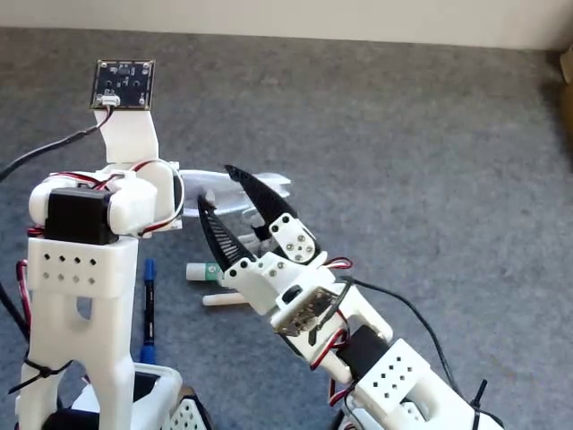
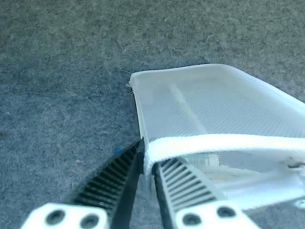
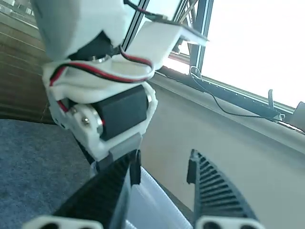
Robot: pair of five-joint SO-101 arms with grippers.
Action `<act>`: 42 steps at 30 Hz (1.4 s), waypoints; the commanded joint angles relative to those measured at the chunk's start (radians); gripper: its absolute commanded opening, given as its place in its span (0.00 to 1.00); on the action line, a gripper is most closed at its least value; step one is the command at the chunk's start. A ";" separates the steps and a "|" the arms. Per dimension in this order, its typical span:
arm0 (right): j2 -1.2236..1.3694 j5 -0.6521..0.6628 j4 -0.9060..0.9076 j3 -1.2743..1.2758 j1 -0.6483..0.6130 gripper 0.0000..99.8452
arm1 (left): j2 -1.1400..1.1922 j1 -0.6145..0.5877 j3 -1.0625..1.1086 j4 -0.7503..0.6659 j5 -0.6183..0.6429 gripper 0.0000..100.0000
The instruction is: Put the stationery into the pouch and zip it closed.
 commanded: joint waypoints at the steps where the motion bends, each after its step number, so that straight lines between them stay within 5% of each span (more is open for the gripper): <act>1: -0.007 0.006 -0.019 -0.018 -0.008 0.16 | 0.004 -0.002 0.016 -0.015 0.005 0.01; 9: -0.007 0.009 -0.004 -0.025 0.018 0.16 | 0.004 -0.030 0.012 -0.015 0.005 0.01; 31: -0.314 0.005 0.892 -0.268 0.021 0.16 | 0.004 -0.157 -0.016 -0.031 0.011 0.01; 42: -0.268 0.005 1.010 -0.197 -0.114 0.16 | 0.002 -0.183 -0.042 -0.025 0.011 0.01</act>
